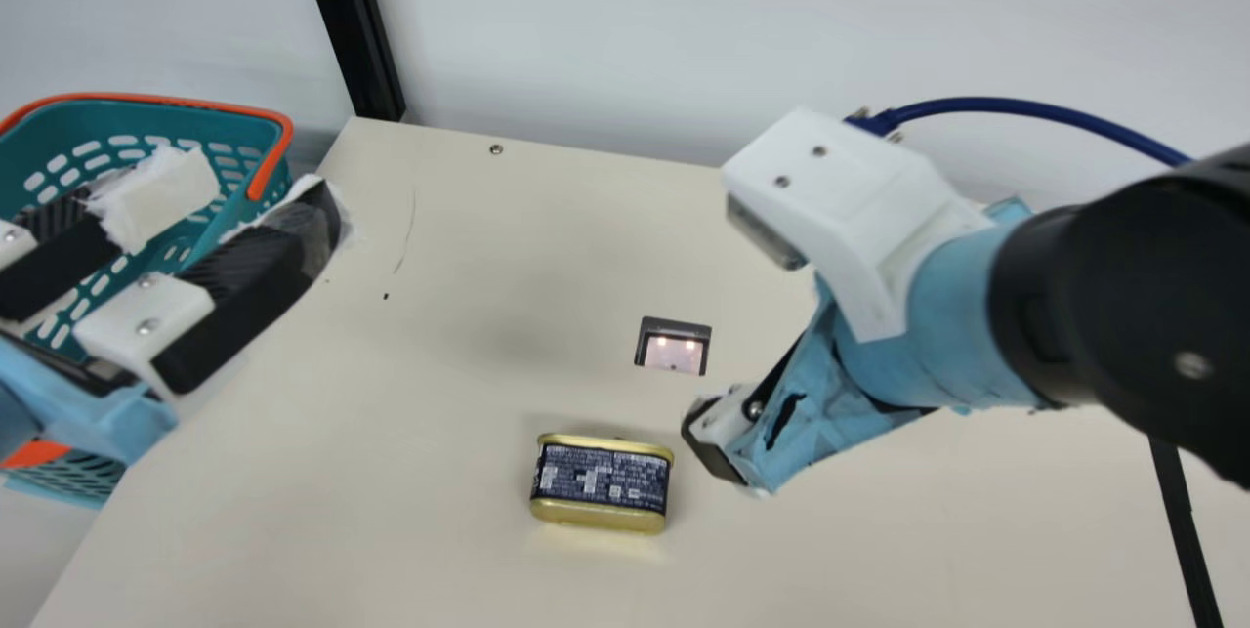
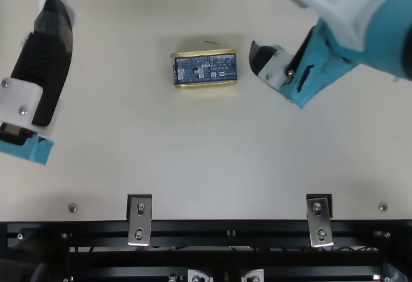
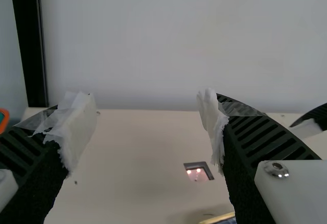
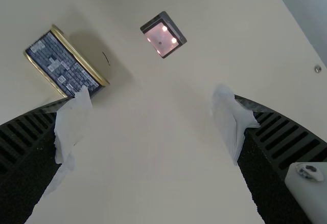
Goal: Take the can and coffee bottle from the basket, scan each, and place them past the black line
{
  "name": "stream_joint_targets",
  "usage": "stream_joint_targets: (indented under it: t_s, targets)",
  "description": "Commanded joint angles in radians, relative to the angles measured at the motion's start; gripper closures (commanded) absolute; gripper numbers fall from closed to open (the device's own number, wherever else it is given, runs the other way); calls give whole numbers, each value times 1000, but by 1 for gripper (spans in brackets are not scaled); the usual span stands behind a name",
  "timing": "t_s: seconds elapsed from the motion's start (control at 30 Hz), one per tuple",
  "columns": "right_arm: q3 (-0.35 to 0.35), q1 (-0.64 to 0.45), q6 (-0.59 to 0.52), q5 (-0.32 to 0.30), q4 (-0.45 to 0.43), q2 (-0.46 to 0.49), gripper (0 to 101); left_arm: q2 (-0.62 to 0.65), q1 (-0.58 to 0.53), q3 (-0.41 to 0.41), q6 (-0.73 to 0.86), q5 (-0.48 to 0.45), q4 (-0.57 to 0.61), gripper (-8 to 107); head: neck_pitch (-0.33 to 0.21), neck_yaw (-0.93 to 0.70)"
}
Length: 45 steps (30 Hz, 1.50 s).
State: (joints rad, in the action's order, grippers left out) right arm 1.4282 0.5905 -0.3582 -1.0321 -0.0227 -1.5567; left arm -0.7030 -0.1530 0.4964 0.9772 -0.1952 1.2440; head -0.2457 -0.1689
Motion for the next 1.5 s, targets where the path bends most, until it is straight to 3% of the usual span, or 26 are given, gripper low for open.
stream_joint_targets:
  t_s: [0.0,0.17,0.37,0.63,0.87,0.93,0.97,1.1,1.47]
  targets:
    - [17,16,-19,-18,-31,-30,0,13,25,-2,-105,-62,10,9,-2,1]
    - [64,55,-67,-68,-68,-90,0,44,86,-5,-195,-150,3,9,-2,1]
    - [116,100,-124,-114,-90,-147,0,72,153,-20,-224,-196,-116,9,-2,1]
    - [166,155,-187,-149,-80,-202,0,104,214,-64,-234,-181,-319,9,-2,1]
    - [165,192,-232,-153,-58,-220,0,108,263,-107,-209,-126,-546,9,-2,1]
    - [153,203,-244,-146,-50,-220,0,106,271,-120,-204,-105,-602,9,-2,1]
    - [145,208,-251,-139,-46,-220,0,108,269,-113,-205,-120,-515,9,-2,1]
    - [108,231,-274,-93,-30,-216,0,108,270,-121,-203,-108,-596,9,-2,1]
    - [-16,281,-344,95,-53,-229,0,108,270,-121,-203,-108,-601,9,-2,1]
